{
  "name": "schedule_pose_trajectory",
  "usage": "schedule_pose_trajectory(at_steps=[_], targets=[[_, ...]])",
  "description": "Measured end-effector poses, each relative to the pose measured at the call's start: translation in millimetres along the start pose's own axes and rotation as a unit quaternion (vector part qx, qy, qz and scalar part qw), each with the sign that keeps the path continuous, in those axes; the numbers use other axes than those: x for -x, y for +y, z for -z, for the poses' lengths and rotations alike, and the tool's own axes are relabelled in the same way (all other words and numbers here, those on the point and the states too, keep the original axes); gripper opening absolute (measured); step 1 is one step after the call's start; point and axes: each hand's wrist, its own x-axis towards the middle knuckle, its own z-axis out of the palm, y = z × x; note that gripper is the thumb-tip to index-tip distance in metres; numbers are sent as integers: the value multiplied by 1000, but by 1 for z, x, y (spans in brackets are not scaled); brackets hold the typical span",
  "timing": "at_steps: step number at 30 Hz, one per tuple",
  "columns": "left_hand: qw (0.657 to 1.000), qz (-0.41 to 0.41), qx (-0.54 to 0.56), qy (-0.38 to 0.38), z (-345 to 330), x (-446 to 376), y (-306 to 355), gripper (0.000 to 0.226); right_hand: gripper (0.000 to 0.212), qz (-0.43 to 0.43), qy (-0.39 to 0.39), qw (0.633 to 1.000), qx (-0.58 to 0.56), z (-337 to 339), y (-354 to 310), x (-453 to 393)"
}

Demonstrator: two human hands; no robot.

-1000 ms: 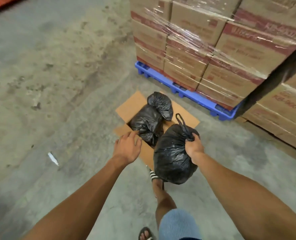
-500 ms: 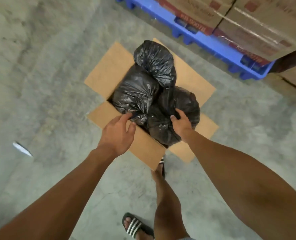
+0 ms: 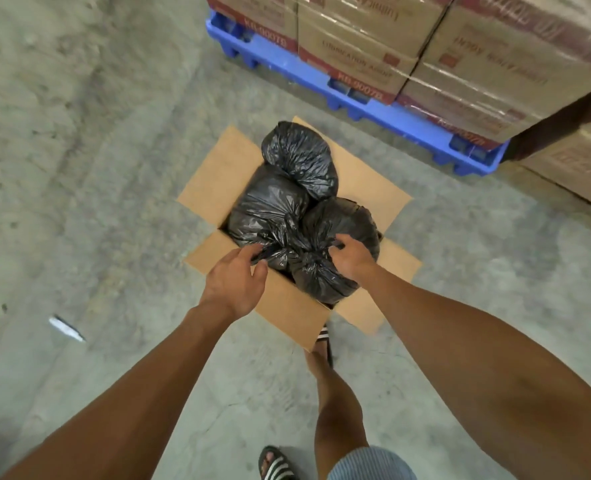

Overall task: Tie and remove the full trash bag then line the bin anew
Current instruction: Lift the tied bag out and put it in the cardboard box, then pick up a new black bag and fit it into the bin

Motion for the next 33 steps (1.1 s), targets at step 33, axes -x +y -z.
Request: schedule_pose_trajectory(at_steps=[33], targets=[[828,-530,-183,-10,-58,423,211,52,52,-29,470,873,-125,66,285,594]])
